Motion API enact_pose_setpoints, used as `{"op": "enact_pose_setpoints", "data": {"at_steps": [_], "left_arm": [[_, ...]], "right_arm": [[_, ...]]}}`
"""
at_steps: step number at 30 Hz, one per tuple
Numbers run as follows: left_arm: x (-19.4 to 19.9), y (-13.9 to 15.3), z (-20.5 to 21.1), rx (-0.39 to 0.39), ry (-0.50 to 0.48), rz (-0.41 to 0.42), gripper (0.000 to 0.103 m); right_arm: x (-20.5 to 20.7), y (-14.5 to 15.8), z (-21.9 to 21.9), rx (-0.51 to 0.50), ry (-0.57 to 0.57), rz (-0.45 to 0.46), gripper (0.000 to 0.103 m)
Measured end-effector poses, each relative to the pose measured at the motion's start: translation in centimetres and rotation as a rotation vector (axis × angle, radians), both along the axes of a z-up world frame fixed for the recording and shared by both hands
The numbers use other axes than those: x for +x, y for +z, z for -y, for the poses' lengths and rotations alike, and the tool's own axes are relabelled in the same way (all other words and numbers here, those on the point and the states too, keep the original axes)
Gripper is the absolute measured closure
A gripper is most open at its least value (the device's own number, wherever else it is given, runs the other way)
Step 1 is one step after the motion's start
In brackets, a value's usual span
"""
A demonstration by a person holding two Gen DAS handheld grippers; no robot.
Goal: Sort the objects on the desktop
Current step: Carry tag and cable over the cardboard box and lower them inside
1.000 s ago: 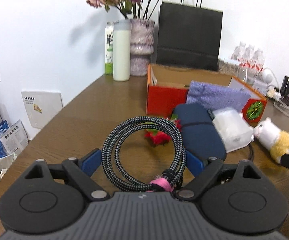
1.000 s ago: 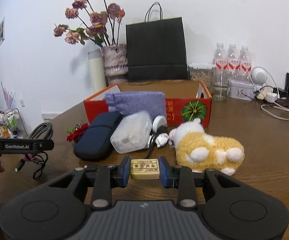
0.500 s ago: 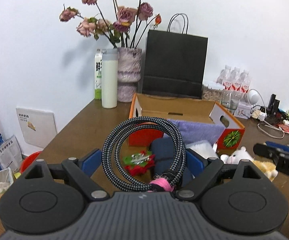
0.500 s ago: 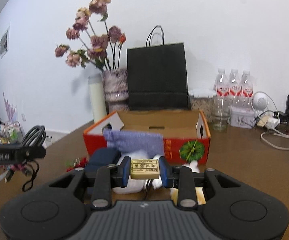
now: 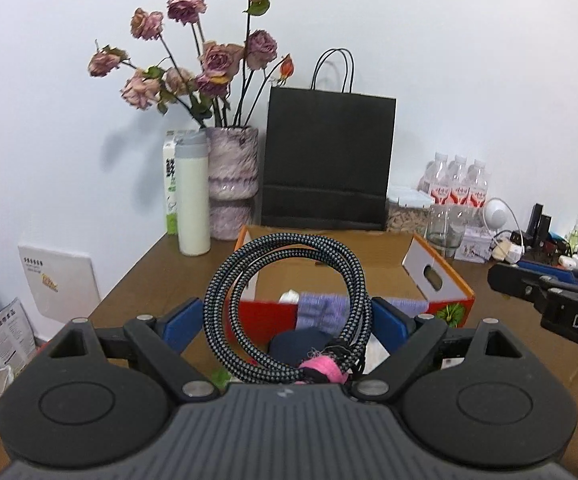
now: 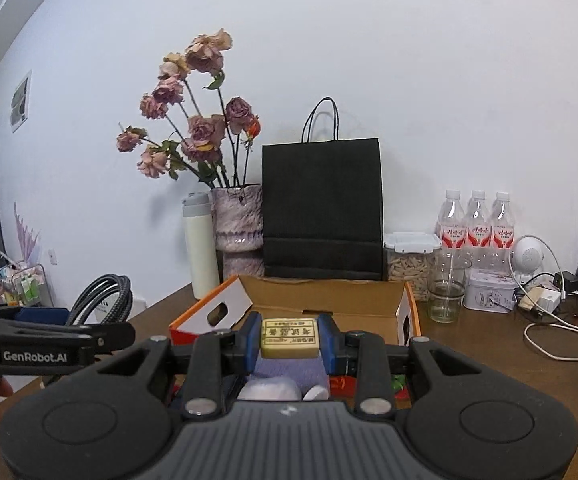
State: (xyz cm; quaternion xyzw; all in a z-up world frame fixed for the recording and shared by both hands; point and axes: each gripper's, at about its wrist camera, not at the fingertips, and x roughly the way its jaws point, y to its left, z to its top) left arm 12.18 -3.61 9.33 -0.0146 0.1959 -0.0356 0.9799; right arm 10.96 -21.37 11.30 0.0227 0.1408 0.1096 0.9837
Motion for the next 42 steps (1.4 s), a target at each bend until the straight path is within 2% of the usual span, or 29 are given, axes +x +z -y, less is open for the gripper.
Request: {"op": "enact_pose_setpoints", "data": {"at_steps": [9, 18, 27, 35, 42], "left_arm": [[6.1, 0.7, 1.3, -0.028, -0.024, 0.031, 0.013], [13.3, -0.9, 2.0, -0.038, -0.041, 0.022, 0.013], [19.7, -3.5, 2.4, -0.024, -0.043, -0.049, 0.013], [22.9, -5.9, 2.6, -0.009, -0.055, -0.143, 0.013], [24.6, -7.6, 3.0, -0.005, -0.082, -0.208, 0.013]], "right_arm": [[6.1, 0.3, 1.9, 0.032, -0.044, -0.004, 0.074], [13.9, -1.3, 2.6, 0.028, -0.061, -0.039, 0.074], [20.2, -3.4, 3.3, -0.020, -0.079, -0.111, 0.074], [23.7, -5.3, 3.3, -0.062, -0.090, -0.195, 0.074], [25.1, -6.9, 3.1, -0.075, -0.086, -0.266, 0.074]]}}
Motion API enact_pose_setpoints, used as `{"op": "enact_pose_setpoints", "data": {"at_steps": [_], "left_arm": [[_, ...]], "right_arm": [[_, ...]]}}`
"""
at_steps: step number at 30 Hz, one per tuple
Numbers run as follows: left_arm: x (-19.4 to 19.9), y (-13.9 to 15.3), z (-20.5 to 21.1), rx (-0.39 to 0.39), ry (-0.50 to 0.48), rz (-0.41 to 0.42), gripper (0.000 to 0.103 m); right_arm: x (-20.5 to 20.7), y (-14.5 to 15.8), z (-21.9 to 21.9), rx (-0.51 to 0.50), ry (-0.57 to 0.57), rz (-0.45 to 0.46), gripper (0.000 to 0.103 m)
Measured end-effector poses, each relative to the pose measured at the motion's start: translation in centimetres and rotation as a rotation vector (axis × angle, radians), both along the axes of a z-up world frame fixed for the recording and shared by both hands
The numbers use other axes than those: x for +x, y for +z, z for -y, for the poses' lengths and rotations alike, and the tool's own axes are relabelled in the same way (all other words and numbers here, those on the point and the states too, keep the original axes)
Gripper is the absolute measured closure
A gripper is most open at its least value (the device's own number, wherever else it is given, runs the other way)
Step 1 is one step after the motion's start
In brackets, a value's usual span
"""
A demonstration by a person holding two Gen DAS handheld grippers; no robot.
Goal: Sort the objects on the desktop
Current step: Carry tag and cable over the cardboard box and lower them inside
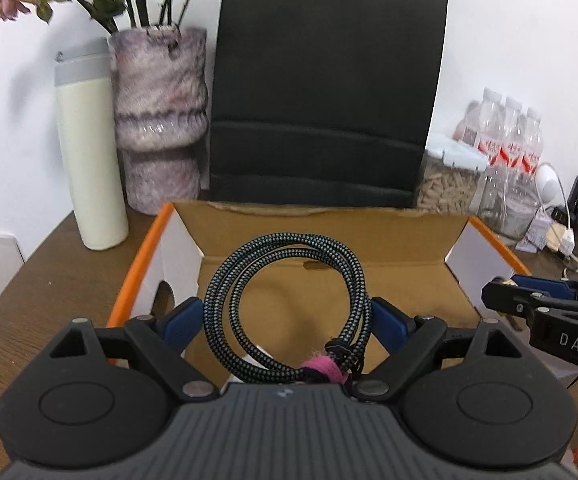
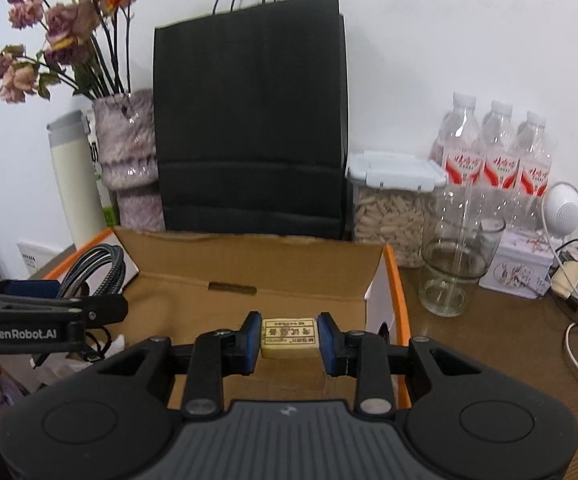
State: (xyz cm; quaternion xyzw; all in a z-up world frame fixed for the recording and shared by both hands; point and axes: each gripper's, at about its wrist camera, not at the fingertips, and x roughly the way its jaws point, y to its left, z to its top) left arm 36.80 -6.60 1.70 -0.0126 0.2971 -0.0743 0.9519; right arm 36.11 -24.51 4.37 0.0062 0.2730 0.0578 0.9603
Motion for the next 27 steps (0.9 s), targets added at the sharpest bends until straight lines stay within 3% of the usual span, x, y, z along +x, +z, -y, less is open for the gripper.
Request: {"op": "enact_pose_setpoints", "data": {"at_steps": [20, 24, 27], "left_arm": [[0.5, -1.4, 0.5, 0.037, -0.011, -0.049, 0.012], [0.4, -1.2, 0.5, 0.039, -0.010, -0.040, 0.004], [0.0, -0.9, 0.7, 0.050, -0.013, -0.011, 0.000]], "right_arm": [[0.9, -1.8, 0.0, -0.022, -0.014, -0.104, 0.072], [0.7, -1.6, -0.1, -0.029, -0.021, -0.088, 0.041], [0.5, -1.3, -0.2, -0.041, -0.018, -0.078, 0.025]]}}
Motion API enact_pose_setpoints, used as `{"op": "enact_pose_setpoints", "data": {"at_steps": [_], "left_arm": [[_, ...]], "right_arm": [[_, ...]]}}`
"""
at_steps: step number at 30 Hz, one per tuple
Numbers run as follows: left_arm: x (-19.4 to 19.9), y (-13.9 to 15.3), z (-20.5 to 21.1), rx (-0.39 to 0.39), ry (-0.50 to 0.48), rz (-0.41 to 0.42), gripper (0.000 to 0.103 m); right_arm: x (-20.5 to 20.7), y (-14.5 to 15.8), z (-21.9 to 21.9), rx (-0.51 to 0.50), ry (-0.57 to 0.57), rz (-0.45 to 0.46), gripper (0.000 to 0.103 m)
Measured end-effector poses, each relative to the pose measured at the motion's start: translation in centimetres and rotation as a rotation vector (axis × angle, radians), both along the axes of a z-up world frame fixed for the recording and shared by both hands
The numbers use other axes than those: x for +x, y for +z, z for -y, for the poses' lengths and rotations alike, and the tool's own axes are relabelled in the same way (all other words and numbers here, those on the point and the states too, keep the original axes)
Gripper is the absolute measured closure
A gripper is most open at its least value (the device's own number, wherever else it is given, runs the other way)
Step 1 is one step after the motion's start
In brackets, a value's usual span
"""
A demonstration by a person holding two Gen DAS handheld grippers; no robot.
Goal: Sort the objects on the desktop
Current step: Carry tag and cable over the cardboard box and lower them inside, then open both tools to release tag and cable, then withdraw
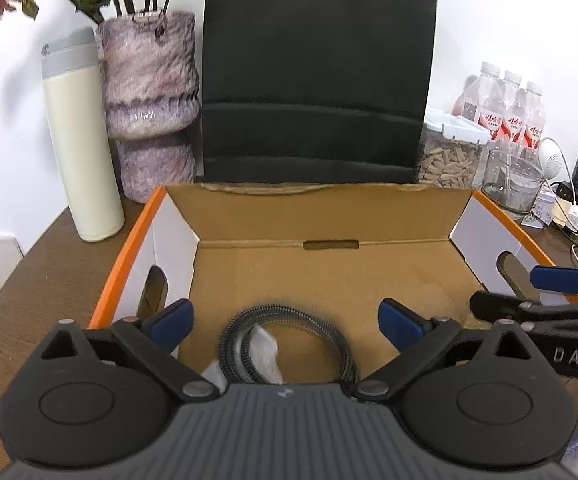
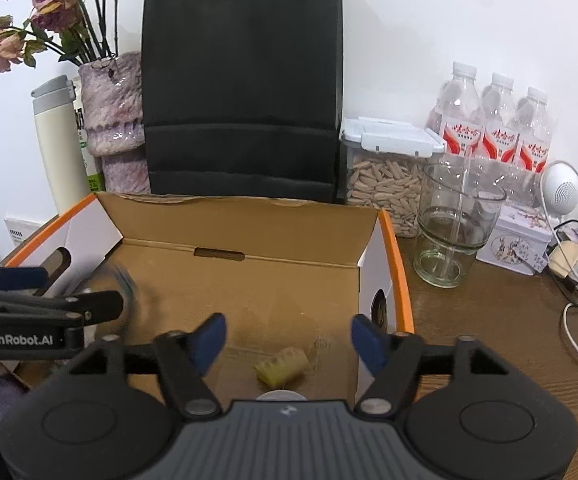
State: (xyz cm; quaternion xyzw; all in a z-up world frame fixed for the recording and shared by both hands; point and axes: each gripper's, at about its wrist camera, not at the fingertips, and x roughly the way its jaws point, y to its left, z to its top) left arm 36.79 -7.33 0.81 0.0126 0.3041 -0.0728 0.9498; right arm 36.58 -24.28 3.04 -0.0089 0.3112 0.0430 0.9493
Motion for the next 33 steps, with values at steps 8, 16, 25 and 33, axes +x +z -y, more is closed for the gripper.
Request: {"op": "enact_pose_setpoints", "data": {"at_steps": [8, 16, 25, 33], "left_arm": [[-0.3, 0.2, 0.1, 0.010, 0.017, 0.029, 0.000], [-0.8, 0.8, -0.1, -0.006, 0.021, 0.046, 0.000], [-2.4, 2.2, -0.4, -0.044, 0.023, 0.110, 0.000], [-4.3, 3.1, -1.3, -0.073, 0.039, 0.144, 0.000]], "right_arm": [[0.0, 0.1, 0.0, -0.010, -0.008, -0.004, 0.012], [-0.6, 0.9, -0.2, -0.012, 0.005, 0.013, 0.011], [-2.2, 3.0, 0.3, 0.009, 0.007, 0.075, 0.011], [-4.3, 4.3, 0.3, 0.000, 0.000, 0.127, 0.011]]}}
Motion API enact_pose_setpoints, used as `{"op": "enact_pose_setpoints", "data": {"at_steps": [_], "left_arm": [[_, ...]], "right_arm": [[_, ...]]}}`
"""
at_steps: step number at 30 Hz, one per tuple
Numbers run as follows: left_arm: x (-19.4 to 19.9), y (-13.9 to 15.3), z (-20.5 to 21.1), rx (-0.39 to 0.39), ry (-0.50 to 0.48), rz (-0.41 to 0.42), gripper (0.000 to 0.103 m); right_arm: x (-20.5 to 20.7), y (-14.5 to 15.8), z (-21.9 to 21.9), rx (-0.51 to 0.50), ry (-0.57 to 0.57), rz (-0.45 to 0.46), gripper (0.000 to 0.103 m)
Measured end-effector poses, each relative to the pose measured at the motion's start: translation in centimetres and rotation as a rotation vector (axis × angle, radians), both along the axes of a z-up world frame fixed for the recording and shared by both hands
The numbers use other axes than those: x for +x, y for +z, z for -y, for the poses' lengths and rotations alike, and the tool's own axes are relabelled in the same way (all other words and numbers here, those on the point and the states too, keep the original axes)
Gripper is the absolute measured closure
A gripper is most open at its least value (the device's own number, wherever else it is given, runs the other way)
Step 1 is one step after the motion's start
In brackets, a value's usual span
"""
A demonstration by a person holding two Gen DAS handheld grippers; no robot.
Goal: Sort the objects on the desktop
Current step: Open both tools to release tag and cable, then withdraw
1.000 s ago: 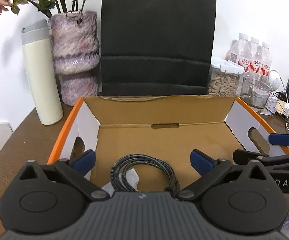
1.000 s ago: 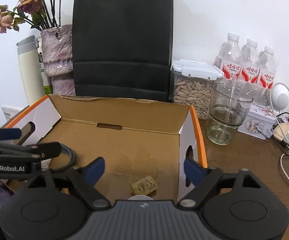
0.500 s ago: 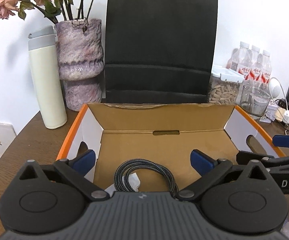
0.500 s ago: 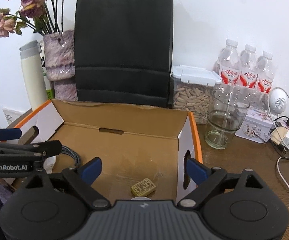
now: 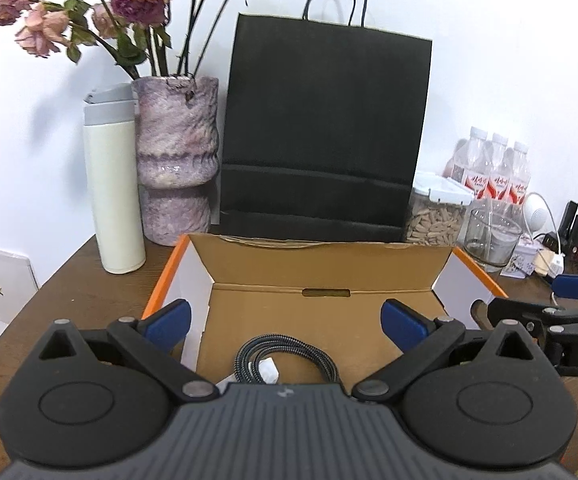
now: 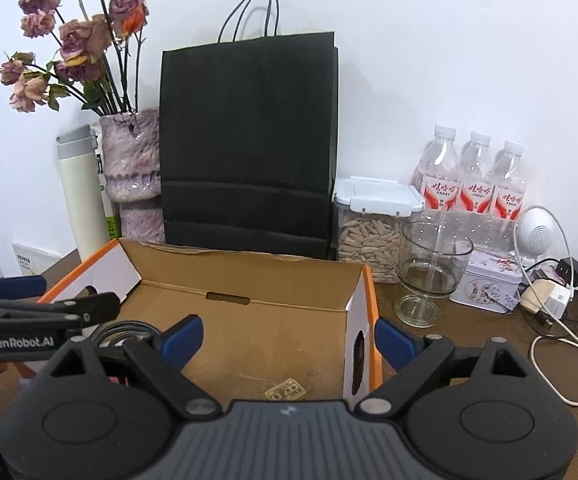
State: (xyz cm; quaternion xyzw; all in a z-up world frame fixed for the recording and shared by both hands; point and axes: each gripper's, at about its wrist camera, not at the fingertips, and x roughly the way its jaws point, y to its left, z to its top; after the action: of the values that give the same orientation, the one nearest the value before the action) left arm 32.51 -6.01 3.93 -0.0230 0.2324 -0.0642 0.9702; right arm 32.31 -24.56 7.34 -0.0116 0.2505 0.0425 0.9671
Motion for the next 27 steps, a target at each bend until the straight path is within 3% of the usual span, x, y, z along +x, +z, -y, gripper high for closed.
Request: {"op": "enact_pose_setpoints", "data": {"at_steps": [11, 20, 27], "left_arm": [[-5.6, 1.3, -1.0, -0.035, -0.008, 0.056, 0.000], [-9.1, 0.8, -1.8, -0.038, -0.009, 0.022, 0.000], [-12.8, 1.3, -2.5, -0.048, -0.018, 0.039, 0.000]], "right_arm": [[-4.9, 0.9, -0.8, -0.013, -0.007, 0.045, 0.010], [-8.8, 0.9, -0.1, 0.004, -0.045, 0.047, 0.010], [-12.6, 0.1, -0.3, 0.002, -0.049, 0.060, 0.010]]}}
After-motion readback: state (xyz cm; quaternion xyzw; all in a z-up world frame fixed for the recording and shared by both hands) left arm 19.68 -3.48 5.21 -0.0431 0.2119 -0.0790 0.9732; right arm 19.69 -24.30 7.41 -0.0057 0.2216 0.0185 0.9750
